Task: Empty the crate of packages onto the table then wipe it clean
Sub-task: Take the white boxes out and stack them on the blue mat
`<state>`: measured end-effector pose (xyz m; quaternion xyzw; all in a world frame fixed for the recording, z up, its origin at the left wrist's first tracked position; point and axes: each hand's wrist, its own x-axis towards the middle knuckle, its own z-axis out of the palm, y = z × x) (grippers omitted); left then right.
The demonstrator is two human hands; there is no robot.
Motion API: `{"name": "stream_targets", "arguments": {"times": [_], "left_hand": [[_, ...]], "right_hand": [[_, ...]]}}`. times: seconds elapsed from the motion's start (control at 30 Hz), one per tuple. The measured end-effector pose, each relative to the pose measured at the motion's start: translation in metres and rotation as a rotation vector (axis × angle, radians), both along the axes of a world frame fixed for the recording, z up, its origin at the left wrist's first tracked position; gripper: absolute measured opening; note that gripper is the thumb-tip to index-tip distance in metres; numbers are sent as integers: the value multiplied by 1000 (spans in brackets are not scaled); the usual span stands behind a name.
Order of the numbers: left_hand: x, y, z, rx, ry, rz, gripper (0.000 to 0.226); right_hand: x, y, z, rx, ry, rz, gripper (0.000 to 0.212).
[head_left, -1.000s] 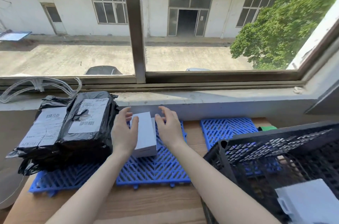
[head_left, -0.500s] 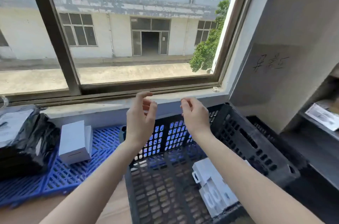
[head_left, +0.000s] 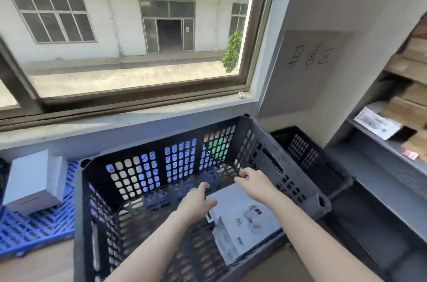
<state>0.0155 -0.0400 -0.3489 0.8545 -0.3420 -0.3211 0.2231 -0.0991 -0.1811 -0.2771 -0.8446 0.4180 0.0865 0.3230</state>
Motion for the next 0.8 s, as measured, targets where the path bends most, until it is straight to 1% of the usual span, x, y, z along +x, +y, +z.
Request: {"name": "stream_targets", "arguments": {"times": [0.1,0.23,0.3,0.43,0.53,0.67,0.8], "left_hand": [[2,-19,-28,62,30,33,58],[6,-43,-59,99,11,57,58],[8,-54,-68,102,-12,39,66],[10,-65,-78,132,-51,-80,80],[17,-63,-84,142,-62,-108,77],[35,-54,-88,138,-40,-90,69],[51,-34,-89,80,-19,19,73]], "right_hand": [[6,-17,-16,31,55,33,49],[17,-40,-43,34,167,89,49],[24,-51,-56,37,203,118,51],[37,-65,-79,76,229,134,54],[45,-71,-91,91,251,143,59],[53,-74,-103,77,314,126,60],[57,-70,-113,89,382,92,67]]}}
